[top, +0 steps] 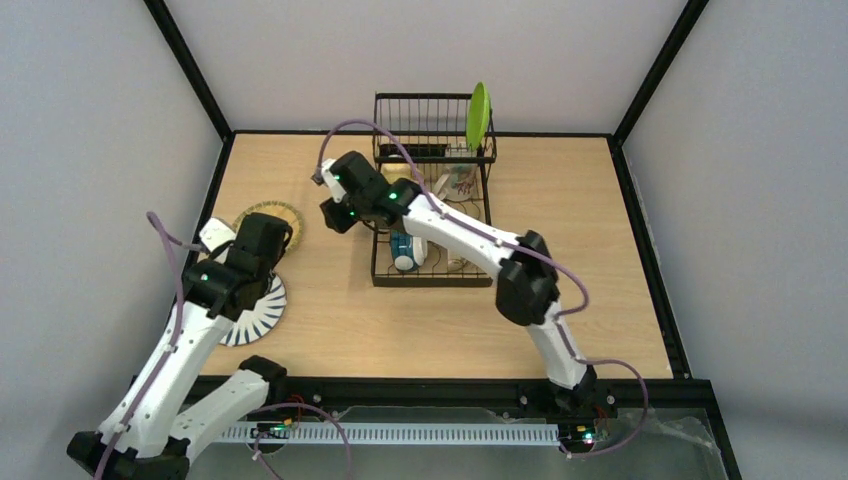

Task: Load the mixed dishes into the dish rack
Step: Move the plate to the center of the board.

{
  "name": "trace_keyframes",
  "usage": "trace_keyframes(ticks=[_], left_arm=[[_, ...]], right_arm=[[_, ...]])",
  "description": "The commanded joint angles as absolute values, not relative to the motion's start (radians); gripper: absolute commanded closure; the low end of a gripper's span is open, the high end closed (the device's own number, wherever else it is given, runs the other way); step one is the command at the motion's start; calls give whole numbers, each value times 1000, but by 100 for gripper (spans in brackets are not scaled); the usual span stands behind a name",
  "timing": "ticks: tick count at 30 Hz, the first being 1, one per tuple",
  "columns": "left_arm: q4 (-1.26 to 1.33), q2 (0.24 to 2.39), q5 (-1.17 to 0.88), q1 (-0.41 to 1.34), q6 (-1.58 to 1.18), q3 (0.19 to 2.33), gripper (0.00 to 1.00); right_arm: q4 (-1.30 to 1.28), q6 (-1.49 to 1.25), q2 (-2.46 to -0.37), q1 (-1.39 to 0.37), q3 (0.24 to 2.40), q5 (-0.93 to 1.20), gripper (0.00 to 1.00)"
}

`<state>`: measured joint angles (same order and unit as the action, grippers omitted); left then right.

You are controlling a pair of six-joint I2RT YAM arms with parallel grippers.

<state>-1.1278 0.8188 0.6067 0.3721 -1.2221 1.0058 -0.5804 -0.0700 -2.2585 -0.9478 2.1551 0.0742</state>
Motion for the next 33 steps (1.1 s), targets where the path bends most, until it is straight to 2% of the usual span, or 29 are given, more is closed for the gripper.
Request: trace_keyframes(ticks=[1, 5, 16, 18, 21, 25, 33], left_arm=[[-994, 896, 526, 329, -1228, 969, 1], [-900, 965, 456, 285, -1275, 918, 1], [-798, 1108, 550, 227, -1315, 909, 1], [-774, 1134, 563, 214, -1319, 908, 4], [-731, 1175, 578, 188, -1303, 908, 8], [-648, 1236, 562, 126, -1232, 913, 1], [-442, 1417, 389, 6, -985, 947, 1]], right_arm=[[-538, -110, -2002, -963, 1969, -47, 6], [-489, -104, -1812, -1008, 1750, -99, 6], [-357, -109, -1407, -1053, 1345, -5, 6], [-337, -110, -1350, -1056, 1291, 27, 6], [-339, -101, -1296, -1057, 1241, 40, 6], [-377, -84, -1275, -1057, 1223, 45, 6], [-383, -88, -1257, -1057, 1212, 61, 5]])
